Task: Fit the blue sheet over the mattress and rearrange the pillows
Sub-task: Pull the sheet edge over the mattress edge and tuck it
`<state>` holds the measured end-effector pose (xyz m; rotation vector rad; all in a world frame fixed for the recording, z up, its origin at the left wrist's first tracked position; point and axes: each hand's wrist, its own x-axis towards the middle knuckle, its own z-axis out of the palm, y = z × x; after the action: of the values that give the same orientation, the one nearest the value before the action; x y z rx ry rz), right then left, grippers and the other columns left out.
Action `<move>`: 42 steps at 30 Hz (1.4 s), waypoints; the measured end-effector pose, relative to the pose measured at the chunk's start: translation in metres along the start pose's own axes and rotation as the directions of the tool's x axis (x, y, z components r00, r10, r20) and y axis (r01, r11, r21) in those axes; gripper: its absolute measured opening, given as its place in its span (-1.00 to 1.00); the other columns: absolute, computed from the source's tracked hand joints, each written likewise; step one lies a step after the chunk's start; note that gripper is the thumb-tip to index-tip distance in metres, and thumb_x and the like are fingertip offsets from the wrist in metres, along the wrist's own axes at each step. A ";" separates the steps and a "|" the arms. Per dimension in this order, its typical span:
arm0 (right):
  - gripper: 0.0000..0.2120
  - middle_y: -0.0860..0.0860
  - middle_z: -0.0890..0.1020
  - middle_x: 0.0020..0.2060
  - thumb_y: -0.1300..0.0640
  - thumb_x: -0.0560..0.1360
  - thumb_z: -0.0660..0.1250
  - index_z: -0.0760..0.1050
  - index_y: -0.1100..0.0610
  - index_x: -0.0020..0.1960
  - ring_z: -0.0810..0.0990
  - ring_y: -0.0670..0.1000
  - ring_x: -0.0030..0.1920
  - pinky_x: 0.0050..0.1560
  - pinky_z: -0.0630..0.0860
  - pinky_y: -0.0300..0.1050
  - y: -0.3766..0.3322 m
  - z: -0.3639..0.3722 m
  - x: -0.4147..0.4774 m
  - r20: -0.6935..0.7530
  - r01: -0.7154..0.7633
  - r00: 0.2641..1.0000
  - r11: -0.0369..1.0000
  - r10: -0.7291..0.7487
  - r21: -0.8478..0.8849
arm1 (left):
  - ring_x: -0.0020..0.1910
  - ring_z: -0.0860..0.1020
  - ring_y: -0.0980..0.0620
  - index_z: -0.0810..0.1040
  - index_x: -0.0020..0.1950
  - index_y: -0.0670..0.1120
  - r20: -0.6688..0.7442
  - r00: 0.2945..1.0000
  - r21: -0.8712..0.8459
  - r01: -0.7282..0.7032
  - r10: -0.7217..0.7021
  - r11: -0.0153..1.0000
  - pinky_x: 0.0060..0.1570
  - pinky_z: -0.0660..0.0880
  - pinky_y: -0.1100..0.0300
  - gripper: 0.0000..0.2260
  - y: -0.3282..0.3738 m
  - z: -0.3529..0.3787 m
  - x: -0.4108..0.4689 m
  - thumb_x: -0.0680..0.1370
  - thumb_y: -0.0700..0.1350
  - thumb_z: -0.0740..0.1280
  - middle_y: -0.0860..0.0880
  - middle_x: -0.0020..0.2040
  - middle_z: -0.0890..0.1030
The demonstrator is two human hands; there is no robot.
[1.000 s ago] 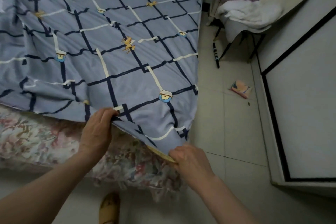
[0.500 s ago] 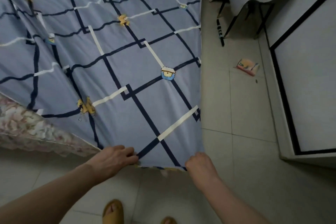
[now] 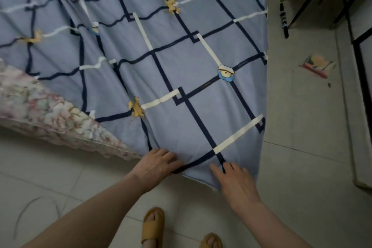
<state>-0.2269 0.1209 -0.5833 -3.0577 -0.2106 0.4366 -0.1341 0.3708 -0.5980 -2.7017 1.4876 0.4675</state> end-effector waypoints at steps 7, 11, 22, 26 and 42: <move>-0.37 0.04 0.55 -0.21 0.29 0.07 0.53 0.52 0.07 0.12 0.52 0.12 -0.23 -0.33 0.45 -0.04 -0.118 -0.073 0.097 -0.054 0.079 0.996 0.985 -0.072 0.155 | -0.02 0.50 -0.01 0.44 0.05 0.06 -0.049 0.973 -0.033 0.225 -0.227 0.974 -0.07 0.53 0.11 -0.54 -0.125 -0.043 -0.064 0.24 -0.06 0.55 0.02 0.02 0.50; -0.18 0.07 0.58 -0.03 0.19 0.03 0.60 0.46 0.11 0.27 0.54 0.11 -0.11 -0.20 0.52 -0.03 -0.199 -0.087 0.169 -0.070 0.110 0.993 0.972 -0.098 0.206 | 0.03 0.53 -0.06 0.49 0.09 0.00 -0.037 0.959 -0.023 0.280 -0.281 0.960 -0.02 0.55 0.07 -0.46 -0.222 -0.050 -0.103 0.18 -0.03 0.59 -0.04 0.07 0.54; -0.46 0.14 0.55 -0.04 0.14 0.17 0.59 0.51 0.18 0.10 0.53 0.18 -0.13 -0.26 0.53 0.01 -0.311 -0.048 0.261 0.169 -0.178 0.973 0.976 0.156 0.123 | 0.02 0.57 -0.10 0.59 0.11 0.03 -0.079 0.991 -0.013 0.105 -0.106 0.994 0.03 0.54 0.02 -0.58 -0.377 -0.018 -0.117 0.28 -0.18 0.52 -0.04 0.09 0.60; -0.49 0.11 0.55 -0.37 0.25 -0.17 0.65 0.52 0.14 -0.29 0.52 0.14 -0.41 -0.55 0.43 -0.06 -0.304 -0.057 0.263 0.111 -0.200 0.977 0.968 0.185 0.152 | -0.23 0.57 -0.11 0.60 0.00 -0.03 -0.131 0.990 -0.079 0.037 -0.047 0.996 -0.23 0.56 0.07 -0.69 -0.384 -0.017 -0.105 0.31 -0.29 0.43 -0.07 -0.13 0.60; -0.74 0.11 0.20 0.39 0.27 0.45 0.28 0.60 0.09 0.09 -0.31 0.36 0.43 0.29 -0.28 0.47 -0.377 -0.069 0.236 0.280 0.144 0.950 0.990 -0.137 -0.004 | 0.03 0.57 -0.05 0.36 0.29 0.13 0.332 0.941 0.036 0.056 -0.065 0.998 -0.10 0.51 0.07 -0.71 -0.372 -0.022 -0.212 0.63 0.14 0.03 0.00 0.08 0.57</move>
<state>-0.0309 0.5256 -0.5577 -2.9656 -0.4447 0.8611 0.0741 0.7440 -0.5656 -2.4787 1.3047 0.8459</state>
